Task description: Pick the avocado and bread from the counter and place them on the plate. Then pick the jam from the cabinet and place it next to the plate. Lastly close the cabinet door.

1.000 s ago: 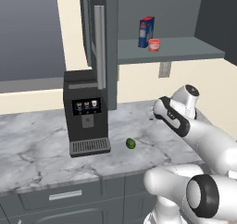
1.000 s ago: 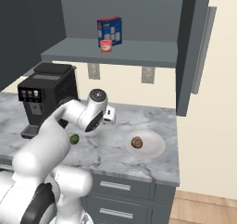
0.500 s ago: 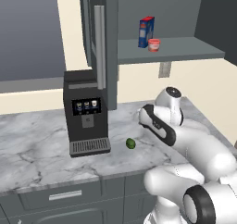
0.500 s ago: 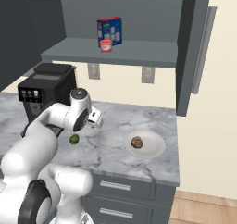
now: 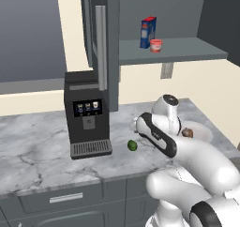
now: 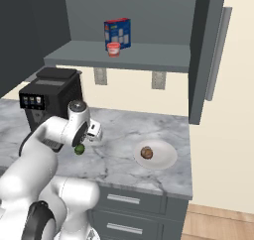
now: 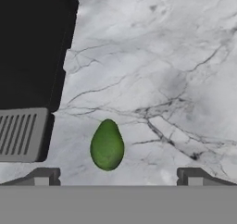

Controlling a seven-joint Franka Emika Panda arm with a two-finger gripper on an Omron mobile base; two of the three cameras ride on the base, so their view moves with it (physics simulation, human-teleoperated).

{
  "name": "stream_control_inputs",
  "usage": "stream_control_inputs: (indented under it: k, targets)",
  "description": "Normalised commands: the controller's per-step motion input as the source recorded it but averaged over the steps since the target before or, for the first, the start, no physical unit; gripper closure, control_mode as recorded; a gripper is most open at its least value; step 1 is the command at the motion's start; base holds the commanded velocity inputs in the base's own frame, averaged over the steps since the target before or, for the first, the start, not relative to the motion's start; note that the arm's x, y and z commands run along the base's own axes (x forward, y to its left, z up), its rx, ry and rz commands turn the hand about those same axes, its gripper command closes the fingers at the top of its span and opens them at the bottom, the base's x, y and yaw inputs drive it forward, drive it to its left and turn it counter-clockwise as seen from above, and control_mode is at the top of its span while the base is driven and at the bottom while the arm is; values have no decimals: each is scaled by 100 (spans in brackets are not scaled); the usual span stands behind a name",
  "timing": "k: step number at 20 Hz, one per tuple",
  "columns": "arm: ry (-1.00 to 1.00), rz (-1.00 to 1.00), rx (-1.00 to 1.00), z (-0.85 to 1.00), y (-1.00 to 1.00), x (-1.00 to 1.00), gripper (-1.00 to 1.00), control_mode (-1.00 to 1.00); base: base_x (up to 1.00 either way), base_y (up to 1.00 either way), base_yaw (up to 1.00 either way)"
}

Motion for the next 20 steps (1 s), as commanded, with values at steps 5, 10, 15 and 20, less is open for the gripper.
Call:
stream_control_inputs:
  k: [5,10,15,20]
  targets:
    - [4,9,0,-24,26,2,-100,-100,0,0,0]
    - [8,4,0,-30,17,13,-100,-100,0,0,0]
    - [3,5,0,-21,13,22,-100,-100,0,0,0]
    - [2,4,0,-24,8,21,-100,-100,0,0,0]
